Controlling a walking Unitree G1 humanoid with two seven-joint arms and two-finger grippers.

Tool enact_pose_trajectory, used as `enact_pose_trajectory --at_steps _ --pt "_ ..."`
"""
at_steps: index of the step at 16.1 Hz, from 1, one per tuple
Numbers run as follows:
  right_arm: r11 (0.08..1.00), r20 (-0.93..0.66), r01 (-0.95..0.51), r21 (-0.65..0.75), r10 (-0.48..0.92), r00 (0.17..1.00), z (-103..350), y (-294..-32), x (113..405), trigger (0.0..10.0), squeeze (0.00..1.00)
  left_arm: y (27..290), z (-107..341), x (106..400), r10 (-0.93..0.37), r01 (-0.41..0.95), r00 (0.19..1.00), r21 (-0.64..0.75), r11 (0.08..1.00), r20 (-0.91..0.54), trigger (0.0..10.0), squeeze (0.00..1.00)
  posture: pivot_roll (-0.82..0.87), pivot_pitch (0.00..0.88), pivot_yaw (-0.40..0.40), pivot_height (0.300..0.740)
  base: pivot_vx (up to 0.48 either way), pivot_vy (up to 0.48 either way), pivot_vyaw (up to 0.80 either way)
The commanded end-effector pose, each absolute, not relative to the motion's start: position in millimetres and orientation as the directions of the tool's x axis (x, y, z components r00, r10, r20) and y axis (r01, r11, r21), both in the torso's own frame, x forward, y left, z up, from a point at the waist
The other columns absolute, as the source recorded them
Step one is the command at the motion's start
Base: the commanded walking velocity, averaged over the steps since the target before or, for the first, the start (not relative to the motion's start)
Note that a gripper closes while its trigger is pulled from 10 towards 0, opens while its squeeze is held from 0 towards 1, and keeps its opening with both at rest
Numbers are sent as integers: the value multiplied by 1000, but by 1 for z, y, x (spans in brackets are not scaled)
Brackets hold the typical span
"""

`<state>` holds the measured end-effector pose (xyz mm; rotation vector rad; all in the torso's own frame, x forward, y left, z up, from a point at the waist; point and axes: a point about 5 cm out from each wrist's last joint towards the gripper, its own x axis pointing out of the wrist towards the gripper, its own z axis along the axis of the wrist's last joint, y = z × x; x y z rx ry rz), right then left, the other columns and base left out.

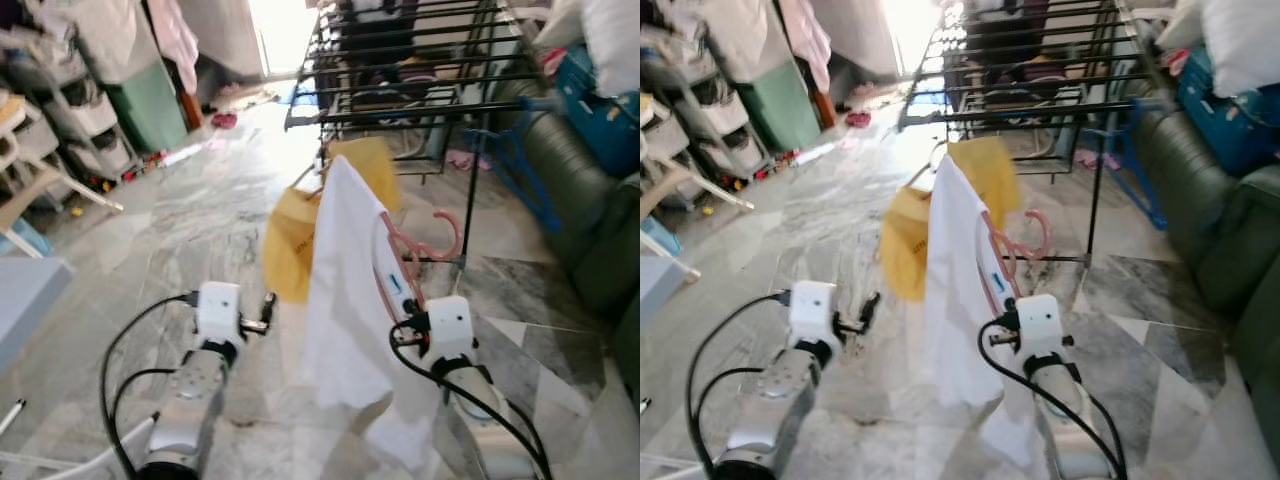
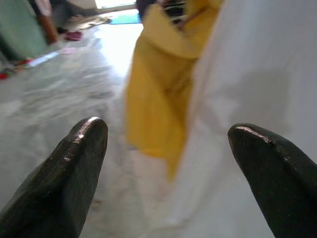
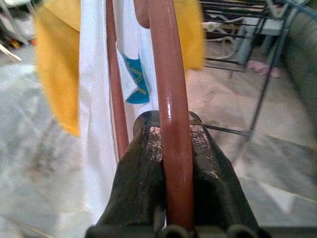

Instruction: Hang hanger

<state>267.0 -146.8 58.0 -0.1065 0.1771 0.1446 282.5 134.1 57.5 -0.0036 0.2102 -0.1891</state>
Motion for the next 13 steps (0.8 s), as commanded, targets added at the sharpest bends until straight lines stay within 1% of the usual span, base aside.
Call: enact_pose_trajectory --at_steps 1,3,4,7,8,10,13 --pt "983 -129 -162 -85 150 980 67 -141 271 10000 0 141 58 281 -181 183 961 -8 983 -208 10000 0 -84 0 116 740 0 0 0" --pt "983 -131 -165 -85 153 980 66 -140 270 10000 0 142 57 280 -185 188 960 -6 982 -211 10000 0 -84 0 118 740 0 0 0" --pt "982 -132 -167 -85 155 979 66 -140 270 10000 0 143 55 280 -172 180 959 14 984 -225 10000 0 -85 0 121 740 0 -307 0" --pt "978 -138 -186 -93 172 975 65 -138 270 10000 0 153 49 281 -78 98 965 69 993 -250 10000 0 -84 0 113 740 0 0 0" --pt "974 -139 -206 -98 191 972 65 -136 271 10000 0 157 48 280 -40 66 968 97 993 -246 10000 0 -76 0 94 740 0 0 0" --pt "945 -132 -288 -154 269 954 68 -128 274 10000 0 163 45 277 25 -2 968 92 996 -248 10000 0 -56 0 43 740 0 0 0" --pt "913 -138 -376 -155 357 924 74 -117 286 10000 0 171 39 267 123 -106 961 81 991 -247 10000 0 -19 0 -42 740 0 0 0"
